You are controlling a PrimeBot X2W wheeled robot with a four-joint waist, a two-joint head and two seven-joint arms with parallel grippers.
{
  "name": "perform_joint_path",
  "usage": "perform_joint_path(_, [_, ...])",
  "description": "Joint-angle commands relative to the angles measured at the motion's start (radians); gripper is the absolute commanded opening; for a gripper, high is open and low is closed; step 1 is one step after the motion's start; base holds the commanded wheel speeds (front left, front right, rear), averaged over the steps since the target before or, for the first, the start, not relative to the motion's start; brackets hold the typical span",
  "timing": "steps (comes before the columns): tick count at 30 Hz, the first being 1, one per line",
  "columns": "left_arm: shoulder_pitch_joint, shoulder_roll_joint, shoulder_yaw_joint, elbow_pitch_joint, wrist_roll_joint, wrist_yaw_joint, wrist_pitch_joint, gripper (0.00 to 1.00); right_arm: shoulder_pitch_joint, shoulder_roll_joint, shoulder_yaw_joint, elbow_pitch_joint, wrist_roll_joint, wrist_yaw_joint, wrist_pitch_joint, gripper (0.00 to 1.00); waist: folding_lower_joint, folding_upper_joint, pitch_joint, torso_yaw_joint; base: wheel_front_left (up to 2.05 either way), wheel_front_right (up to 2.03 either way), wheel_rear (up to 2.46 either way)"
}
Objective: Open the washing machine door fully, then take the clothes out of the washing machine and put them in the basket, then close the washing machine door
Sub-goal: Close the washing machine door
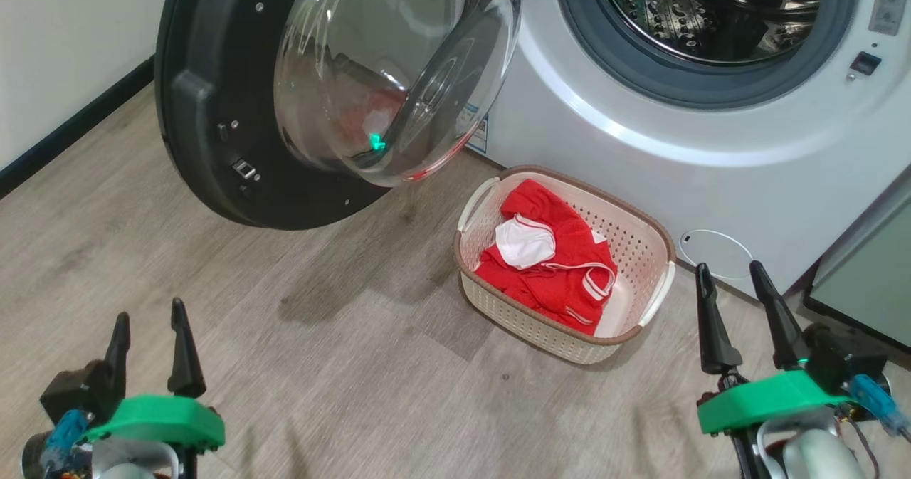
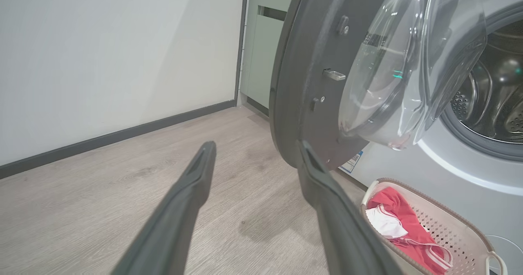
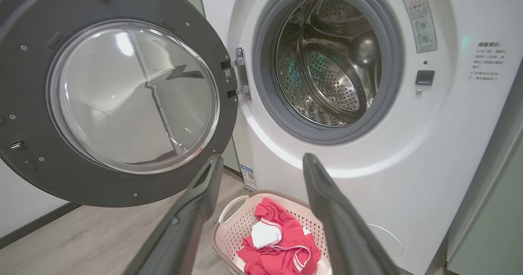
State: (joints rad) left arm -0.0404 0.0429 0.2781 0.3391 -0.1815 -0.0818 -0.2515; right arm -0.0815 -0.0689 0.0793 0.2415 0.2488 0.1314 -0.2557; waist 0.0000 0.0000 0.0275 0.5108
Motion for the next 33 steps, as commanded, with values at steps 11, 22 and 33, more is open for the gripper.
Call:
perform_joint_path(11, [-0.095,0.009,0.193,0.039,-0.326,-0.030,-0.010,0.00,-0.019,-0.016,0.016,-0.028,0.014,-0.001,-0.006,1.00,0.0000,0.0000,-0.014,-0.008,0.00,0.00,0.00])
perform_joint_path(22, [-0.476,0.276,0.391,0.346,-0.871,-0.041,0.387,0.00,0.050,0.000,-0.051,-0.047,0.004,-0.001,-0.006,1.00,0.0000,0.0000,-0.039,-0.028,0.00,0.00,0.00])
perform_joint_path(33, [-0.767,0.495,0.487,0.640,-1.101,0.122,0.758,0.00,0.053,-0.010,-0.044,-0.051,-0.004,-0.001,-0.006,1.00,0.0000,0.0000,-0.022,-0.112,0.00,0.00,0.00])
